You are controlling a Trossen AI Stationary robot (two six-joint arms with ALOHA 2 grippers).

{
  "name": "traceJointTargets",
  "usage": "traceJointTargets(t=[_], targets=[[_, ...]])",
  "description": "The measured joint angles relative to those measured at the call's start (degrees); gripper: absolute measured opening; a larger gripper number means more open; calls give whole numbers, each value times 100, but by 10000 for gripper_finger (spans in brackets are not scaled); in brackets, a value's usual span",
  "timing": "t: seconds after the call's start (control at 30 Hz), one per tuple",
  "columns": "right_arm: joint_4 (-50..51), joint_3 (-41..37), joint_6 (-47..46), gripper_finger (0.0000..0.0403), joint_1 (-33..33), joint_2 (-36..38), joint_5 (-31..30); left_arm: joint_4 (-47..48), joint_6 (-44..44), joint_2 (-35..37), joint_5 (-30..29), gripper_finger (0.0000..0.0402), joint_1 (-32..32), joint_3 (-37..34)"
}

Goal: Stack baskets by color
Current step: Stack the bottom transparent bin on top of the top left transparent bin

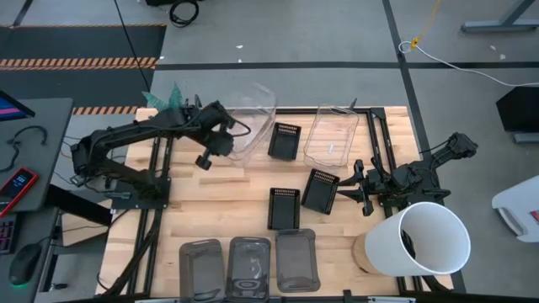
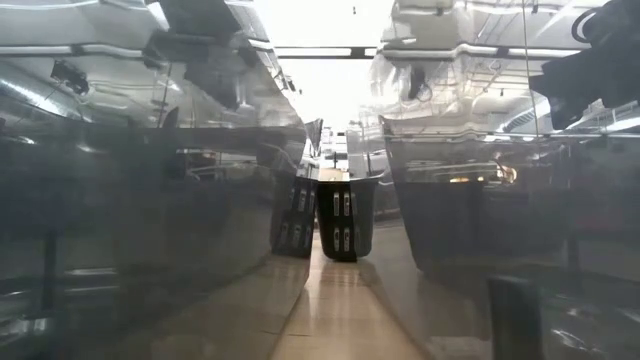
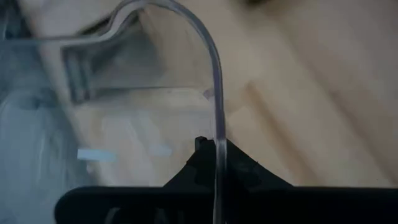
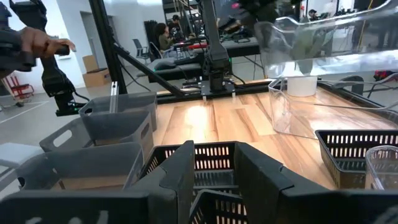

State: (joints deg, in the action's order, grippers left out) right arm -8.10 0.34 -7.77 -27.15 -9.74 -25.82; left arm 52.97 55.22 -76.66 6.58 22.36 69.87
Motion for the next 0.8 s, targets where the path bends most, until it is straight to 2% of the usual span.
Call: traceJointTargets(t=[0.2,0.57,0.8], targets=[[0,1,0,119,0,0,-1,103,126,15,-188,7,215,0],[0,1,0,119,-1,0,-2,254,196,-521,-119,7,248,2],[0,0,0,119,0,0,0,302,245,-590,110,7,213,2]])
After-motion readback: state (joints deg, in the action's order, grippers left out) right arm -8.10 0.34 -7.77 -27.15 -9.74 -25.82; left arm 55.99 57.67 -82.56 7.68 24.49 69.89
